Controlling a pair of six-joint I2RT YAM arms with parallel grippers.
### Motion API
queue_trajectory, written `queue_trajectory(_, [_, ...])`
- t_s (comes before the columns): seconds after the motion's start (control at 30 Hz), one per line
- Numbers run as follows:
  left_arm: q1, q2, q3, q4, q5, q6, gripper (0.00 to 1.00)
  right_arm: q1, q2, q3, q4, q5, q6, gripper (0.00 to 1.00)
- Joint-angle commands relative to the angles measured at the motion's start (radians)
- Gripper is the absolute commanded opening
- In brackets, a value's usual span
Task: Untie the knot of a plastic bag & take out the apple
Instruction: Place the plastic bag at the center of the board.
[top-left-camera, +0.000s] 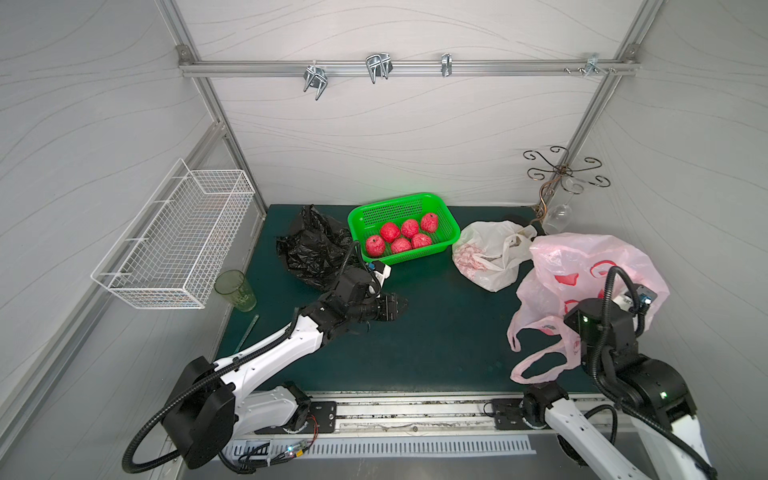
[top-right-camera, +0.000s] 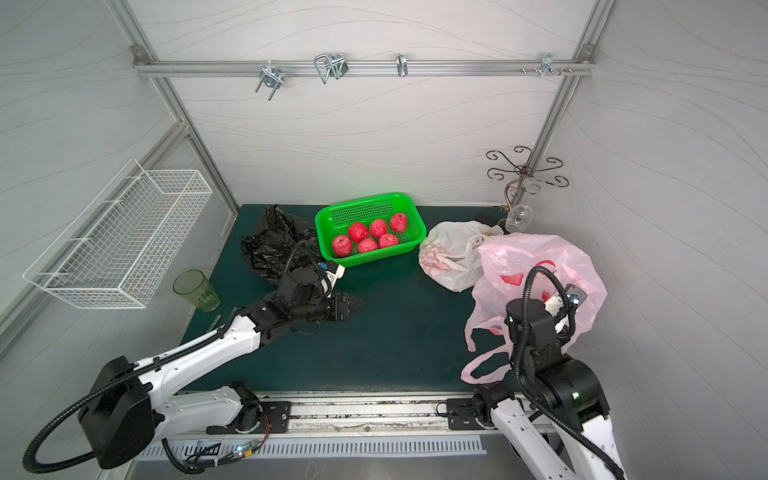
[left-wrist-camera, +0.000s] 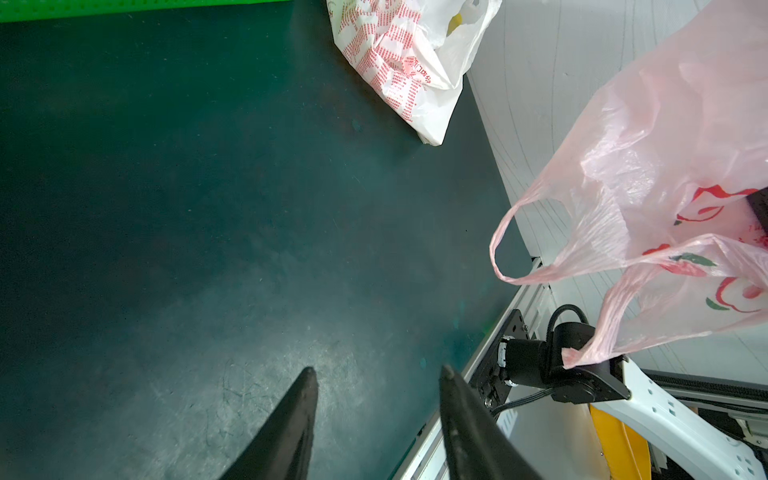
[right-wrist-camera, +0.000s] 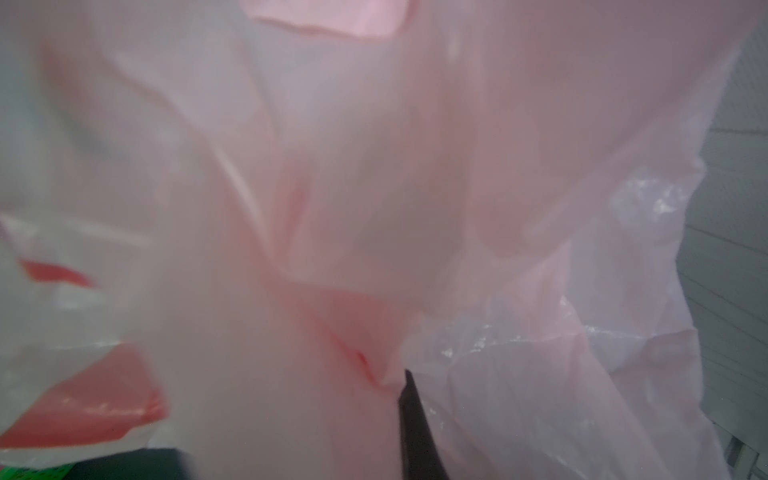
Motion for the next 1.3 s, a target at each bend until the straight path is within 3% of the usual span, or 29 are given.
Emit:
queue_trajectory(0.0, [0.001,-0.032,-0.006,0.023,0.011,-0.011,0.5,-0.005,0.051,-0.044,0.052,0.14,0.021,0.04])
queue_trajectory(0.17, [0.0,-0.054,-0.015,0.009,0.016,-0.008,0.5,-0.131,0.204,-0.077,0.149,0.175,-0.01,0.07])
queue_trajectory(0.43, [0.001,-0.098,-0.051,0.034,0.036,-0.031,0.51,-0.302,0.559,-0.008,0.09,0.036,0.165,0.07])
queue_trajectory(0.63, [0.0,-0.111,-0.072,0.053,0.071,-0.048,0.51,-0.37,0.847,0.015,0.068,-0.085,0.277,0.0])
queue_trajectory(0.83, [0.001,-0.144,-0.087,0.029,0.059,-0.04,0.51,-0.453,0.881,-0.131,0.328,-0.353,0.209,0.0])
queue_trajectory(0.93, [0.001,-0.151,-0.088,0.021,0.051,-0.035,0.52,-0.506,0.92,-0.155,0.399,-0.471,0.182,0.07])
queue_trajectory(1.1, [0.004,-0.148,-0.086,0.018,0.048,-0.034,0.53,-0.535,1.057,-0.084,0.335,-0.503,0.174,0.12])
queue_trajectory(1.23, [0.008,-0.14,-0.071,-0.002,0.044,-0.026,0.53,-0.534,1.066,-0.063,0.316,-0.506,0.169,0.19])
queue_trajectory(1.27, [0.008,-0.137,-0.065,-0.01,0.041,-0.023,0.53,-0.534,1.04,-0.068,0.318,-0.504,0.166,0.28])
